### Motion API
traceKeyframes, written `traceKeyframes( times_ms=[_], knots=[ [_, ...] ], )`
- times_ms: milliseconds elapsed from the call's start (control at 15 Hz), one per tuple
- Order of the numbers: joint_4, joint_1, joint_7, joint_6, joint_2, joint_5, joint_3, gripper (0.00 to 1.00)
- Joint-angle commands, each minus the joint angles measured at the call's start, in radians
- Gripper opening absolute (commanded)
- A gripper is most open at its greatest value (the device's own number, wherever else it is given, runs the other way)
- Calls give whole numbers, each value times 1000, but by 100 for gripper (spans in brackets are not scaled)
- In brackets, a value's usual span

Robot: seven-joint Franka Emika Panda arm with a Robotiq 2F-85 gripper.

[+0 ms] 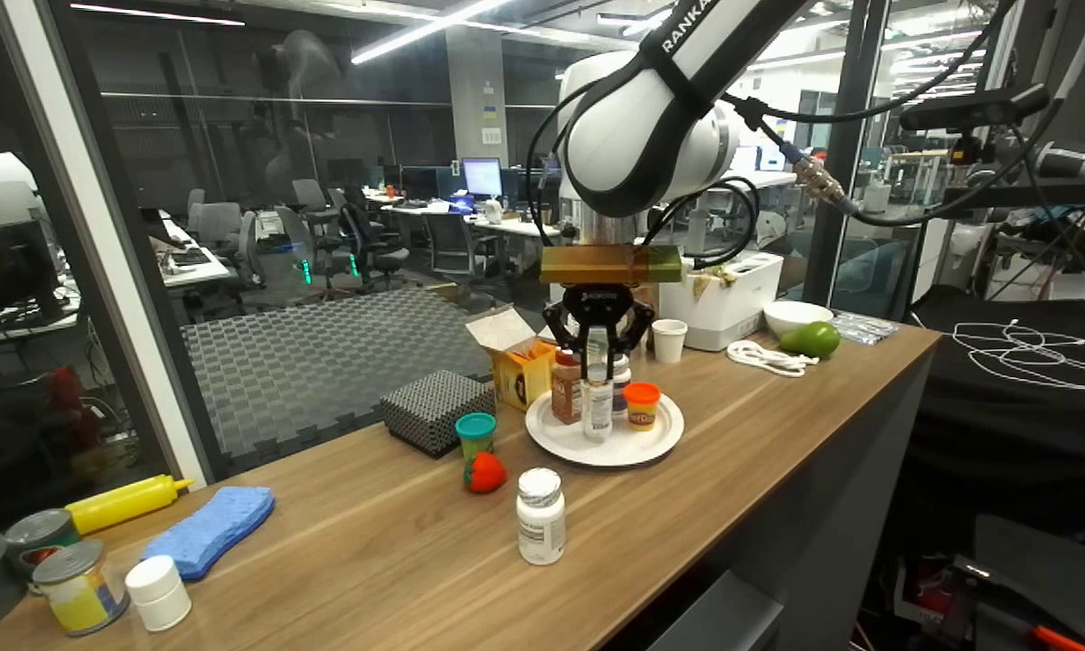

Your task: Pick up all the objects surrounding the white plate and arrange them on the plate, then pick up the cups and put them together

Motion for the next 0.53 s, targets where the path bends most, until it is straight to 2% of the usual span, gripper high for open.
traceKeyframes(
  times_ms=[0,467],
  knots=[
    [20,-11,20,45,18,17,-8,22],
    [35,-21,28,55,56,25,-17,22]
  ],
)
